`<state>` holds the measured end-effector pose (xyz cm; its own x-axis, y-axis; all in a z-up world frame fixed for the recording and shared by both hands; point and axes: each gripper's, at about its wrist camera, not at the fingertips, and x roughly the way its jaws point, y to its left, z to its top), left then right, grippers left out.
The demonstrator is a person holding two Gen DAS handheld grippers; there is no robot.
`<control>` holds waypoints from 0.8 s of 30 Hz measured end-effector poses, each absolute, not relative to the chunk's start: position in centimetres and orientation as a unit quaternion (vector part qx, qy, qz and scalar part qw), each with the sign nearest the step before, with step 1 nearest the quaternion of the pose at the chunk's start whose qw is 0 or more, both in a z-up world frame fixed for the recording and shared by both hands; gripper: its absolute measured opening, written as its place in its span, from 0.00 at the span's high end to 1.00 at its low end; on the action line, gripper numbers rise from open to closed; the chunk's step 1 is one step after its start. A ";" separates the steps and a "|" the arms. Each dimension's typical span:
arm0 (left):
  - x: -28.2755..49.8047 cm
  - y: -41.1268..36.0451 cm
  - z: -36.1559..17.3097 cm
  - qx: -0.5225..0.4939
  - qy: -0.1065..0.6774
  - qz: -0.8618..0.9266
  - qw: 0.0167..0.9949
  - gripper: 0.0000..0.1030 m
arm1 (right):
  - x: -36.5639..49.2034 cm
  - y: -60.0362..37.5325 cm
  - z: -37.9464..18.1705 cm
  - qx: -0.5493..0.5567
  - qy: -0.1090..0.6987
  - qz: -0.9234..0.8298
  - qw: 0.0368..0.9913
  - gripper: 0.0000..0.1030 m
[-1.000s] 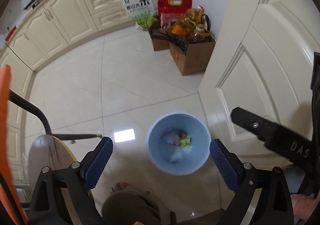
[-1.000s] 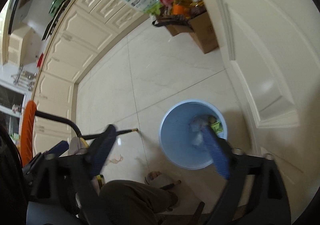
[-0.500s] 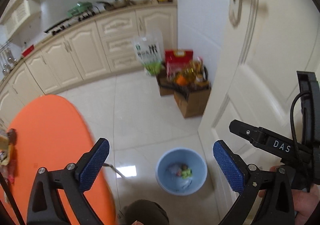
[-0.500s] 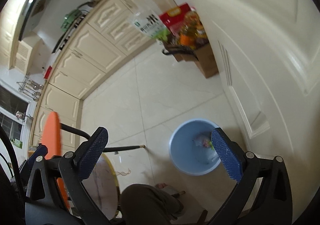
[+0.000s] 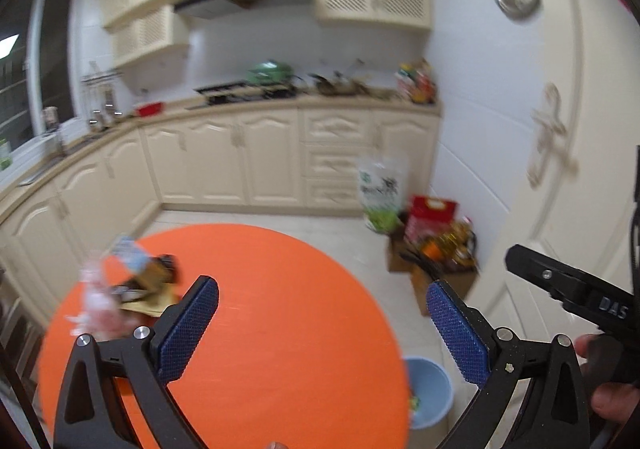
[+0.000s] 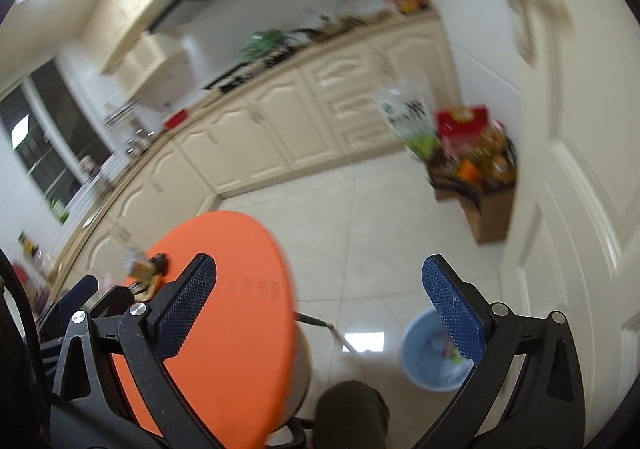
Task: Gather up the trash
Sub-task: 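Move both tools back to the orange table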
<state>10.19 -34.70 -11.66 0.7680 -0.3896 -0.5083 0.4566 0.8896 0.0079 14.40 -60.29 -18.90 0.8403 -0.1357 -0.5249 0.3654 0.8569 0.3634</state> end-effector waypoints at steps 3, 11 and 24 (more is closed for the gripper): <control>8.0 -31.2 -11.4 0.048 0.236 -0.196 0.951 0.01 | 15.2 -56.5 -16.9 0.192 0.239 -0.123 0.944 0.00; 1.3 -23.2 -11.6 0.010 0.200 -0.117 0.973 0.01 | 17.6 -45.3 -12.6 0.089 0.215 -0.089 0.969 0.00; -8.0 -17.6 -13.1 -0.021 0.181 -0.017 0.983 0.01 | 19.6 -33.2 -11.7 0.007 0.204 -0.020 0.979 0.00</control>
<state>-8.03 -17.63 -13.15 0.9335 -0.0415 -0.3561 0.0259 0.9985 -0.0485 19.56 -33.17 -11.68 0.9160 -0.0356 -0.3995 0.0410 0.9991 0.0050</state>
